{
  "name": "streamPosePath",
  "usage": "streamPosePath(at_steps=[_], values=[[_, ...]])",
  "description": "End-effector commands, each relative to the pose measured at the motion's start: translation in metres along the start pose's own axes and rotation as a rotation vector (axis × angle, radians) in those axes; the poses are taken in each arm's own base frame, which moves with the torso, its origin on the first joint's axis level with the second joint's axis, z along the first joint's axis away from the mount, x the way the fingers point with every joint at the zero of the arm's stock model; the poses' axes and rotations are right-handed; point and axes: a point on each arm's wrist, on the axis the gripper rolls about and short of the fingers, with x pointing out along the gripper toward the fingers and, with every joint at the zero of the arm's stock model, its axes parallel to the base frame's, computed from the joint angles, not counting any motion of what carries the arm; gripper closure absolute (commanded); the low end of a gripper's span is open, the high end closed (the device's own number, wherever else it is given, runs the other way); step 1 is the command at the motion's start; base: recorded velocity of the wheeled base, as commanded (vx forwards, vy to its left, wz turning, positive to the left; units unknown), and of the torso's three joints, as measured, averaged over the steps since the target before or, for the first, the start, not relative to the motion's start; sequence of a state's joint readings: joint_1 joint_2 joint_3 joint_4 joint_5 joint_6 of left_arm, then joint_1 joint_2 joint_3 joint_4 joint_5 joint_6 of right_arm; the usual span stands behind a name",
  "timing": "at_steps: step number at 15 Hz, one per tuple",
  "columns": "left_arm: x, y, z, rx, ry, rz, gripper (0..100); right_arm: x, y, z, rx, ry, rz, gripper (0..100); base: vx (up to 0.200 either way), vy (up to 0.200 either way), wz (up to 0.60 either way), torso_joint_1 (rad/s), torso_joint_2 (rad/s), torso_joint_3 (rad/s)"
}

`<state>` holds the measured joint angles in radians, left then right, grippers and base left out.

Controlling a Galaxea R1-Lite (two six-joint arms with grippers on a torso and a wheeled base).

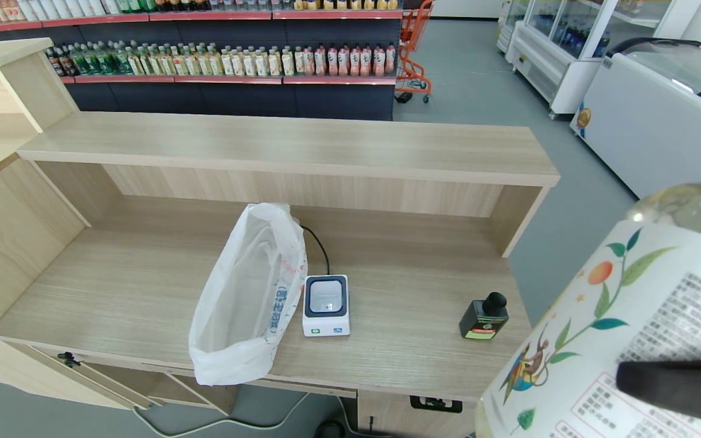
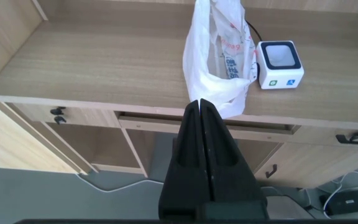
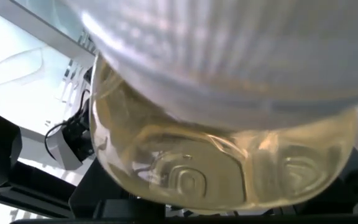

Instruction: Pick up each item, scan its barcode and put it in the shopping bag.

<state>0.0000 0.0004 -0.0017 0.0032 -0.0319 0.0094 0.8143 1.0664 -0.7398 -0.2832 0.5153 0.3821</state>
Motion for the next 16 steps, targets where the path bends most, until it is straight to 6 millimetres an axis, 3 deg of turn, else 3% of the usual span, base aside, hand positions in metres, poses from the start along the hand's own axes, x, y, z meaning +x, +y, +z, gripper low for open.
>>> streamPosePath(at_steps=[1, 16], values=[[0.0001, 0.0000, 0.0000, 0.000, 0.001, 0.000, 100, -0.0029, 0.0011, -0.0015, 0.000, -0.003, -0.003, 100, 0.000, 0.000, 0.00, 0.000, 0.00, 0.000], [0.0001, 0.0000, 0.0000, 0.000, 0.001, 0.000, 100, -0.0051, -0.0016, -0.0021, 0.004, -0.011, -0.028, 100, 0.000, 0.000, 0.00, 0.000, 0.00, 0.000]])
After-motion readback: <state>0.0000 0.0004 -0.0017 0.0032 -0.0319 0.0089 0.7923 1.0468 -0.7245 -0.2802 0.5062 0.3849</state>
